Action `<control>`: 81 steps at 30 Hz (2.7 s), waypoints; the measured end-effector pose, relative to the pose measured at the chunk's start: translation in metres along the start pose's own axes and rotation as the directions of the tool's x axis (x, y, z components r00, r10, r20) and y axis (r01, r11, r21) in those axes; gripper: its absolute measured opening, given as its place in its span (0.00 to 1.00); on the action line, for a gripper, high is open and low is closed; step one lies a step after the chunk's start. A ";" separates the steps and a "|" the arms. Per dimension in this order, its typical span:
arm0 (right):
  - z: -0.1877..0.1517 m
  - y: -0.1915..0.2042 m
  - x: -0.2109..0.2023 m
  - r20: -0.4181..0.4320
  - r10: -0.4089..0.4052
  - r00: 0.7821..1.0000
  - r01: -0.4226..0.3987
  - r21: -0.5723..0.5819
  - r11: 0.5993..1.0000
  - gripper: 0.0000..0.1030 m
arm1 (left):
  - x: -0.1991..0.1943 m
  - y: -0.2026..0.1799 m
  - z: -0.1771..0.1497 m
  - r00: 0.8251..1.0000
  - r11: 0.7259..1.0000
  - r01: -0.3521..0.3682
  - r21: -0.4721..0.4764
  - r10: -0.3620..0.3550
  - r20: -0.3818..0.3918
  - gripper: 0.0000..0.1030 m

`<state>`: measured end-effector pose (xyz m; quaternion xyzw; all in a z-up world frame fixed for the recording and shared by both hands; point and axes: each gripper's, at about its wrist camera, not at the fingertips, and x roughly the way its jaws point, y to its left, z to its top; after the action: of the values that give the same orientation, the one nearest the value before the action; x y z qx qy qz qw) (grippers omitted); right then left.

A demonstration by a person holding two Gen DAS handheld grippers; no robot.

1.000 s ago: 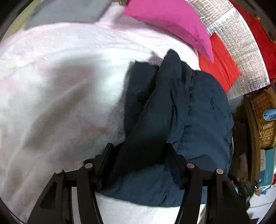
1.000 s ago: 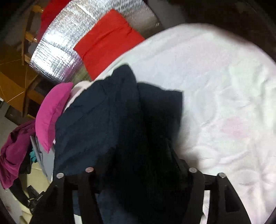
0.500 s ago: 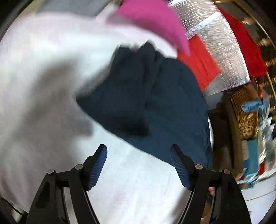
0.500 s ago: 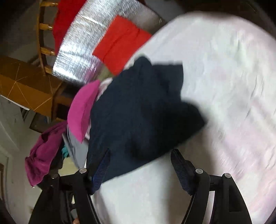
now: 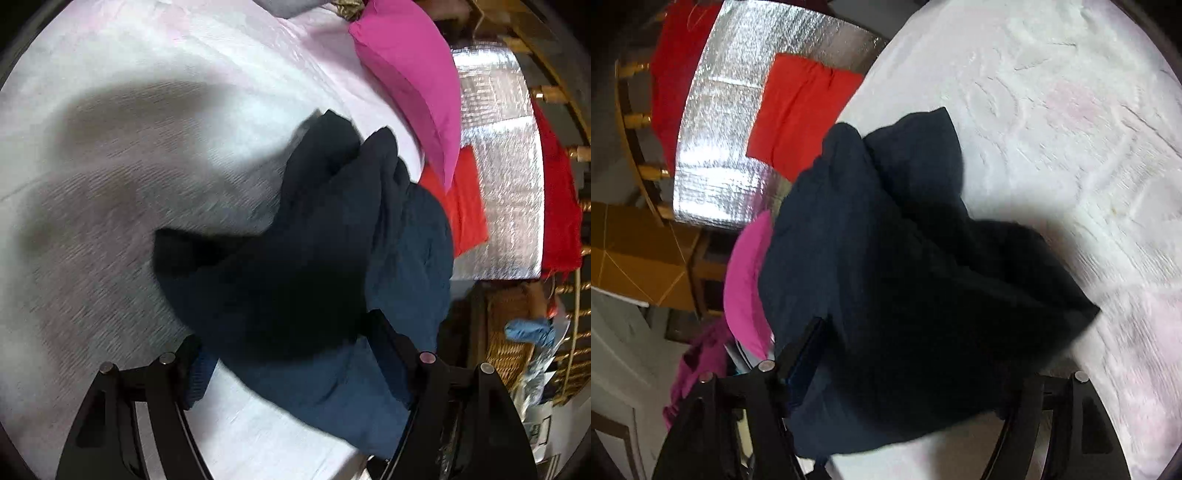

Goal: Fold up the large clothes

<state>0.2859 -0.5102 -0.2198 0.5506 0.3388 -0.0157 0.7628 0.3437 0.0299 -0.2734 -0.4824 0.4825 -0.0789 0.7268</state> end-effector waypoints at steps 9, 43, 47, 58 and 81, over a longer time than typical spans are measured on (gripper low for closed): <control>0.010 -0.012 0.010 0.032 0.050 0.998 -0.053 0.105 0.993 0.55 | 0.007 -0.001 -0.005 0.998 0.999 0.041 0.000 -0.041 0.055 0.47; -0.007 0.019 -0.096 0.048 -0.161 0.986 0.168 -0.232 0.958 0.48 | -0.113 0.016 0.035 0.955 0.963 -0.222 0.152 0.183 0.231 0.63; -0.018 0.049 -0.109 0.221 -0.163 0.962 0.235 -0.359 0.903 0.50 | -0.120 -0.017 0.021 0.912 0.907 -0.306 0.290 0.191 0.363 0.64; -0.056 0.082 -0.030 0.119 -0.227 0.967 0.255 -0.520 0.815 0.40 | -0.043 -0.064 -0.035 0.880 0.642 -0.475 0.603 0.333 0.339 0.66; -0.020 0.094 0.012 0.116 -0.183 0.976 0.217 -0.527 0.822 0.41 | -0.016 -0.061 -0.053 0.791 0.455 -0.610 0.649 0.403 0.461 0.72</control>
<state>0.3223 -0.4516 -0.1517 0.2762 0.3621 -0.0168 0.8901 0.3153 -0.0260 -0.2199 0.0384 0.4304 0.0037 0.9018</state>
